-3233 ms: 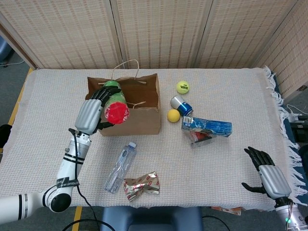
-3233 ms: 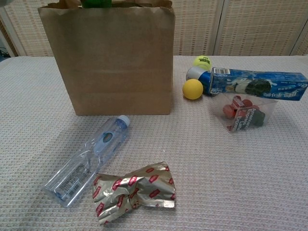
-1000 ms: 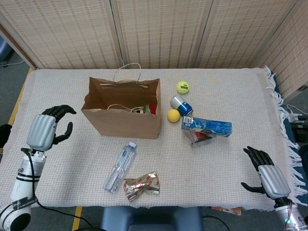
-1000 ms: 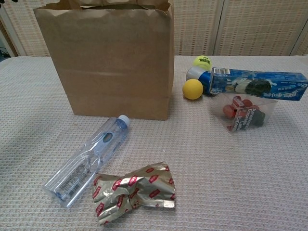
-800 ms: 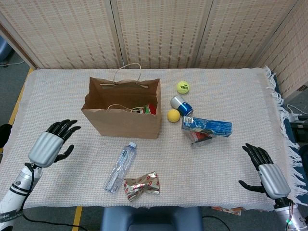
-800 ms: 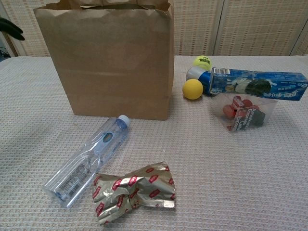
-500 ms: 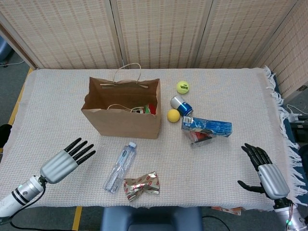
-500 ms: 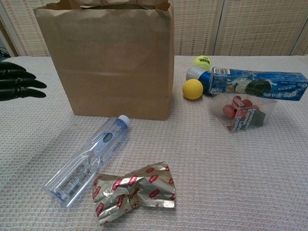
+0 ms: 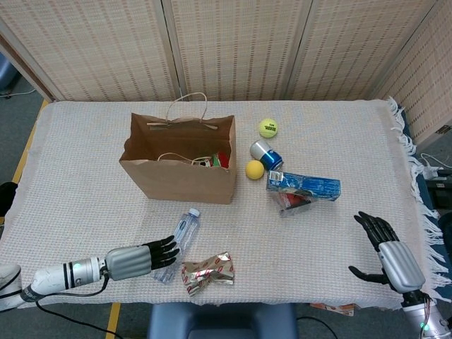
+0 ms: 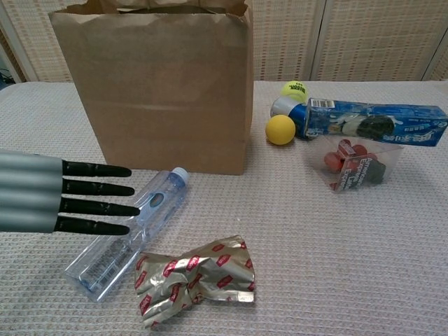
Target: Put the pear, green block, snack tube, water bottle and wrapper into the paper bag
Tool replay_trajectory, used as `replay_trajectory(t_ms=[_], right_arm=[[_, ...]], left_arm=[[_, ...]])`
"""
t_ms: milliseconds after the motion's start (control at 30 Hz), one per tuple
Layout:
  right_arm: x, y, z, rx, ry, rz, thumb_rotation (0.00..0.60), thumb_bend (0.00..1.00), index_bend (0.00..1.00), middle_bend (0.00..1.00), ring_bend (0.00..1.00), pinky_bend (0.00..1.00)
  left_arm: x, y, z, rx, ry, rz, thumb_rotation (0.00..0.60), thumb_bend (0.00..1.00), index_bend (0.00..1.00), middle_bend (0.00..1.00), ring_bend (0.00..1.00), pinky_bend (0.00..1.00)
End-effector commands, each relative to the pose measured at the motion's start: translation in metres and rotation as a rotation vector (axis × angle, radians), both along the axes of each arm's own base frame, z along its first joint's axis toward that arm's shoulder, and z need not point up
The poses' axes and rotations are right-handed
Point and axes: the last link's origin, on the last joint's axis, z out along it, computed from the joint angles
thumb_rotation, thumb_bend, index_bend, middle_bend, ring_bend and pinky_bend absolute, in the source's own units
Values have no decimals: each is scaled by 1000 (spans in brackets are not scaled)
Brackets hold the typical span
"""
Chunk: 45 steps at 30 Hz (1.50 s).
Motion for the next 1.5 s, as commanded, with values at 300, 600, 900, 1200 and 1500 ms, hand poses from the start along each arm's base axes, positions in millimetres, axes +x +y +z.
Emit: replay_trajectory(t_ms=[300, 600, 900, 1200, 1500], right_arm=[[0, 0, 1, 11, -2, -13, 600, 62, 0, 0, 0, 0], [1, -1, 1, 15, -9, -19, 600, 62, 0, 0, 0, 0], [1, -1, 1, 17, -12, -26, 600, 62, 0, 0, 0, 0], [1, -2, 1, 24, -18, -36, 600, 62, 0, 0, 0, 0], [1, -1, 1, 24, -18, -40, 600, 62, 0, 0, 0, 0]], left_arm=[[20, -4, -23, -31, -39, -40, 600, 337, 0, 0, 0, 34], [20, 5, -41, -22, -17, -46, 600, 336, 0, 0, 0, 34], [9, 6, -61, -33, 58, -48, 600, 344, 0, 0, 0, 34], [4, 16, -63, -19, 72, -16, 600, 464, 248, 132, 127, 268], [-8, 14, -37, -37, 27, 19, 600, 598, 627, 618, 569, 653]])
